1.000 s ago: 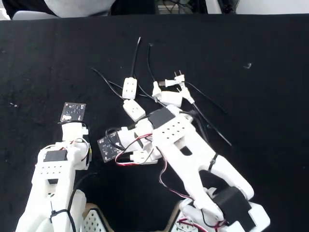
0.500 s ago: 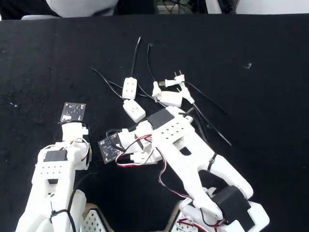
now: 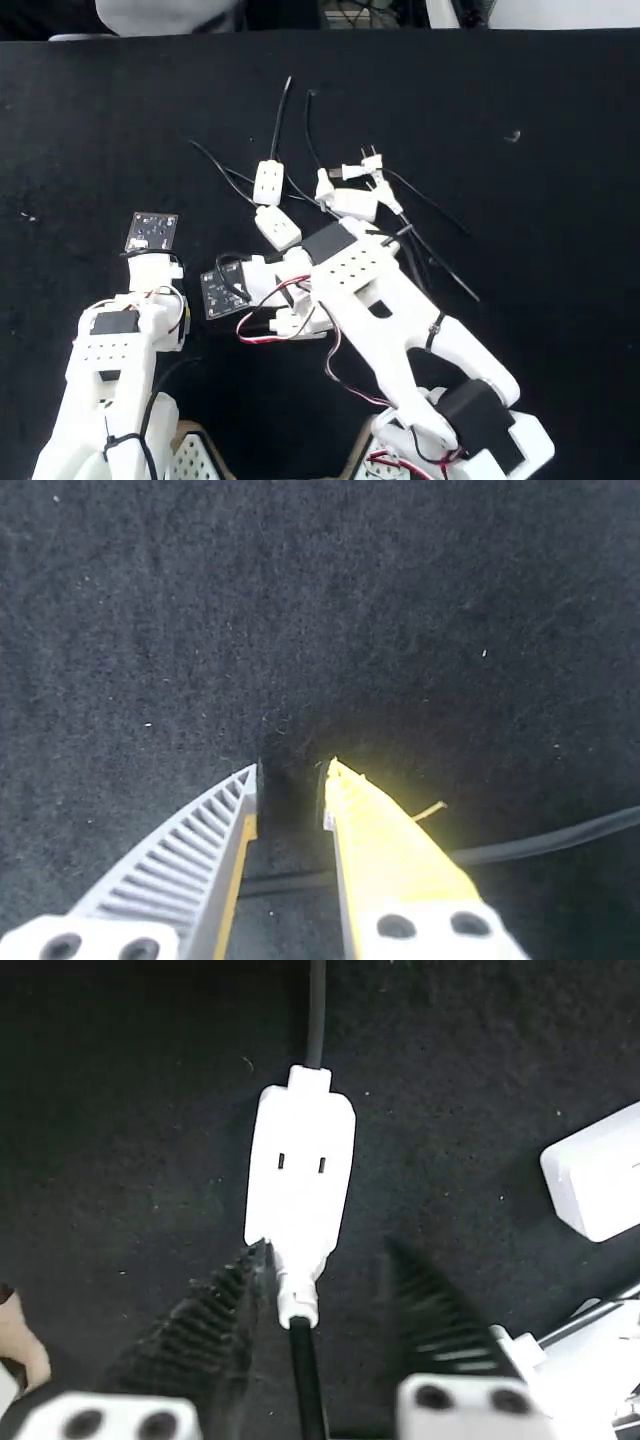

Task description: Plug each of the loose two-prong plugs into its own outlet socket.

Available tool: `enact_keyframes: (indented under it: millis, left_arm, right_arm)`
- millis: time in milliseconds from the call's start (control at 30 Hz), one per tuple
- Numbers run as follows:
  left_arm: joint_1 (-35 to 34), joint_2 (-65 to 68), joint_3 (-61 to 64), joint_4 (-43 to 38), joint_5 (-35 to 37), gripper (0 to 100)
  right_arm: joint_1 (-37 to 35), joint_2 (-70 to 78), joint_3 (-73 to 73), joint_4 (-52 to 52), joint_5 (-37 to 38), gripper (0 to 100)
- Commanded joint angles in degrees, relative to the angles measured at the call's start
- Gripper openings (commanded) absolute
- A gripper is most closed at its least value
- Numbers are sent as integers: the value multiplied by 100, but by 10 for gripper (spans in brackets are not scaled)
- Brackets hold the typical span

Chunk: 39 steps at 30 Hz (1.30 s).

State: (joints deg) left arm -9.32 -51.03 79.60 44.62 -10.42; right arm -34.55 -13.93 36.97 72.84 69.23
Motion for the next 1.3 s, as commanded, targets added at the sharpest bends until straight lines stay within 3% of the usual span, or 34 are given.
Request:
enact_keyframes:
  millis: [0,233,500,700,833,933,1267]
  left_arm:
    - [40,-26,-13,-79,35,118]
    - [40,-26,-13,-79,35,118]
    - [40,-26,-13,-79,35,118]
    - [40,-26,-13,-79,35,117]
    - [40,-26,-13,-79,35,117]
    - [40,-26,-13,-79,35,117]
    - [40,-26,-13,-79,35,117]
  right_arm:
    - [-158,-84,-286,-18,-88,198]
    - [-466,-435,-286,-9,-141,201]
    - [-782,-822,66,-44,-1451,202]
    - [-782,-822,391,-62,-1793,204]
    - [-782,-822,391,-149,-2066,291]
    - [-782,-813,418,-237,-1890,355]
    - [-782,268,295,-404,-1679,347]
